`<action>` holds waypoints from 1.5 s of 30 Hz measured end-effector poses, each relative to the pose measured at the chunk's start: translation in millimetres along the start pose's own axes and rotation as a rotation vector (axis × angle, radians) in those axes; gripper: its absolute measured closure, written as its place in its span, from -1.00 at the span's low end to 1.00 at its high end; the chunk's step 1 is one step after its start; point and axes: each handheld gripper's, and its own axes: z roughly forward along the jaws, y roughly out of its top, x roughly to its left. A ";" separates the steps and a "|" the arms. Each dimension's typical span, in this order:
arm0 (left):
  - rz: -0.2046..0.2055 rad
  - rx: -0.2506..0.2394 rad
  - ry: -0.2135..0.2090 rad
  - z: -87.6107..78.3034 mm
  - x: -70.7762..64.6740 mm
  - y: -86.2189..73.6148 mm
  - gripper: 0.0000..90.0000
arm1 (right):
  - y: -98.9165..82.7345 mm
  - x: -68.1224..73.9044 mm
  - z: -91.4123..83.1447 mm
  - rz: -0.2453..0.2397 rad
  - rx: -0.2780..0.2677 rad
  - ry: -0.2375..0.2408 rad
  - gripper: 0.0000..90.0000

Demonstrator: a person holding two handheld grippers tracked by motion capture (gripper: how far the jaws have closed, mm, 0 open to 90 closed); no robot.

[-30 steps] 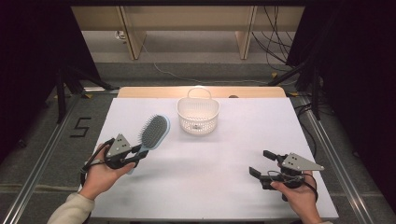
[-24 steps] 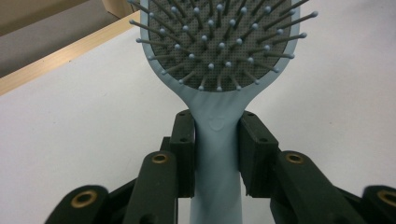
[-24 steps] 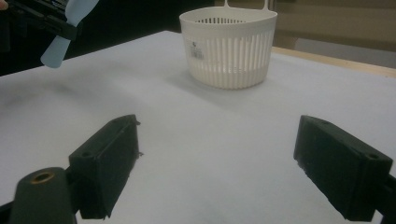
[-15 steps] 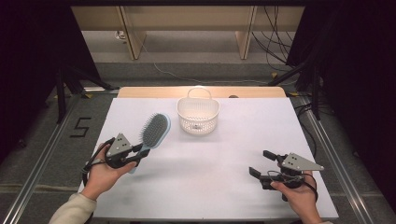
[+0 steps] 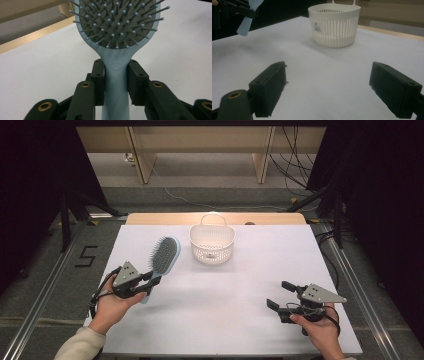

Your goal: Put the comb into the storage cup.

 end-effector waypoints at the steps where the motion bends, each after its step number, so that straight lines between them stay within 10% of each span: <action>1: -0.004 -0.009 0.002 0.3 -0.5 0.0 0.55 | 0.0 0.0 0.0 0.000 0.001 -0.001 -0.67; 45: -0.034 -0.067 0.014 24.1 -13.5 18.0 0.55 | 0.0 -0.4 0.0 0.002 0.000 -0.003 -0.67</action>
